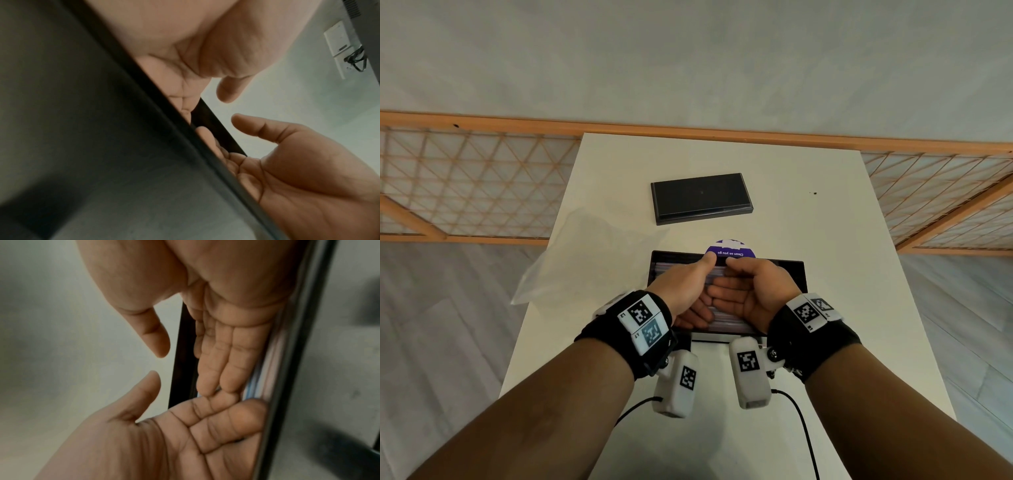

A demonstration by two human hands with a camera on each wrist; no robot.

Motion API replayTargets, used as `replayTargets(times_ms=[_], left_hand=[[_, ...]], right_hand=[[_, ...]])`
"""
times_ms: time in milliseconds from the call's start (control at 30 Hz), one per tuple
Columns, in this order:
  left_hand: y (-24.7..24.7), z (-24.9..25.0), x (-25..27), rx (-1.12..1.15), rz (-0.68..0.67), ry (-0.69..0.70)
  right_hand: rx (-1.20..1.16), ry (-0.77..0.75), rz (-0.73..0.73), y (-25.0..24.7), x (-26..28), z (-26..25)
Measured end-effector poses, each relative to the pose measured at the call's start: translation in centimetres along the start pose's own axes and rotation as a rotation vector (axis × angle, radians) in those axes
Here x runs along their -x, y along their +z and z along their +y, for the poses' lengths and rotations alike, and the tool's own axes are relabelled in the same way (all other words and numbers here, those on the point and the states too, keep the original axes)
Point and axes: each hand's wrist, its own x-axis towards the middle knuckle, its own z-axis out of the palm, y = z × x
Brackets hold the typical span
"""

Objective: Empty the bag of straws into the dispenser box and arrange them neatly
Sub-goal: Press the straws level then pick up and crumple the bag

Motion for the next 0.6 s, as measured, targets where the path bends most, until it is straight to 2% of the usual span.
replayTargets(times_ms=[200,500,600], left_hand=[[-0.1,0.0,0.1,-0.013,0.016,-0.011],[-0.2,0.4,0.8,-0.033,-0.007,-0.028],[-1.1,0.9,2.1,-0.044,0.08,0.095]], right_hand=[[-0.073,0.006,-0.035,0.1,0.0,0.1],[-0.084,-0.011,0.001,0.7,0.3,0.1],[-0.069,-0.019,-0.01,0.6,0.8,-0.3]])
